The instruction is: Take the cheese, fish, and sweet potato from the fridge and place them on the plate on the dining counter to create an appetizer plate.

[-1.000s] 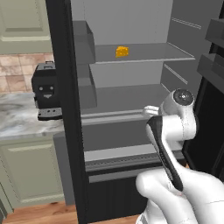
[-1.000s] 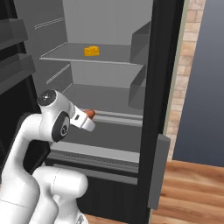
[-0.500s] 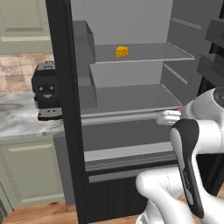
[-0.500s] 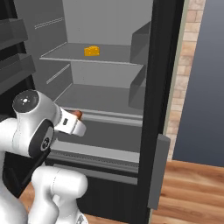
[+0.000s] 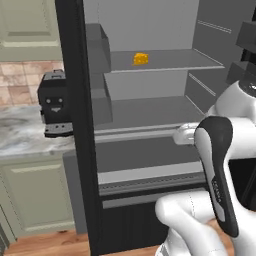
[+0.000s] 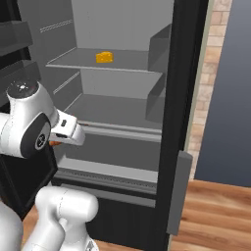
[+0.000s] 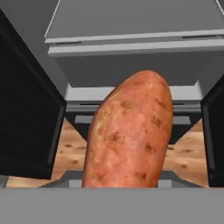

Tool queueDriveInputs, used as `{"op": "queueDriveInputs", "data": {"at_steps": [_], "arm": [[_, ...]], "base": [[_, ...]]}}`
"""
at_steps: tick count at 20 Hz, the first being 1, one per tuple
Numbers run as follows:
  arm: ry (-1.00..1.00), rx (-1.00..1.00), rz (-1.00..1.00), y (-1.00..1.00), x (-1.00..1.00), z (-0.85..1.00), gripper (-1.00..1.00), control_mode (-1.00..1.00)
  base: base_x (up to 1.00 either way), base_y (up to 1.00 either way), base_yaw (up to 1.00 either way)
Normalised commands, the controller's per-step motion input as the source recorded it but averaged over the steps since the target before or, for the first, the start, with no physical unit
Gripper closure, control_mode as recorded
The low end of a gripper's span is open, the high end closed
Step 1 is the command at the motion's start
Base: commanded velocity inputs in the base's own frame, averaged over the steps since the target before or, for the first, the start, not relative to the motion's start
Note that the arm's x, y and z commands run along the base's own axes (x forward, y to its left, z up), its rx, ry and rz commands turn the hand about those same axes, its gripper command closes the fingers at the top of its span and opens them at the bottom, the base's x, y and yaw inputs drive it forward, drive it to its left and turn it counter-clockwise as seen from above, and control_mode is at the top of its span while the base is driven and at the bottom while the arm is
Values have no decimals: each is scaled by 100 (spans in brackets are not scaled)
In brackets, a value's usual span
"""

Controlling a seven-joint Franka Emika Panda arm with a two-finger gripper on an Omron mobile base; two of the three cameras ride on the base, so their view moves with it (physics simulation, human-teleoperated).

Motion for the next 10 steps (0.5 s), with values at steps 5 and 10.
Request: {"op": "queueDriveInputs", "data": {"at_steps": [5, 10], "arm": [[0, 0, 0, 0, 0, 0, 100, 100], [0, 0, 0, 0, 0, 0, 100, 100]], "base": [[-12, 26, 21], [-84, 0, 21]]}}
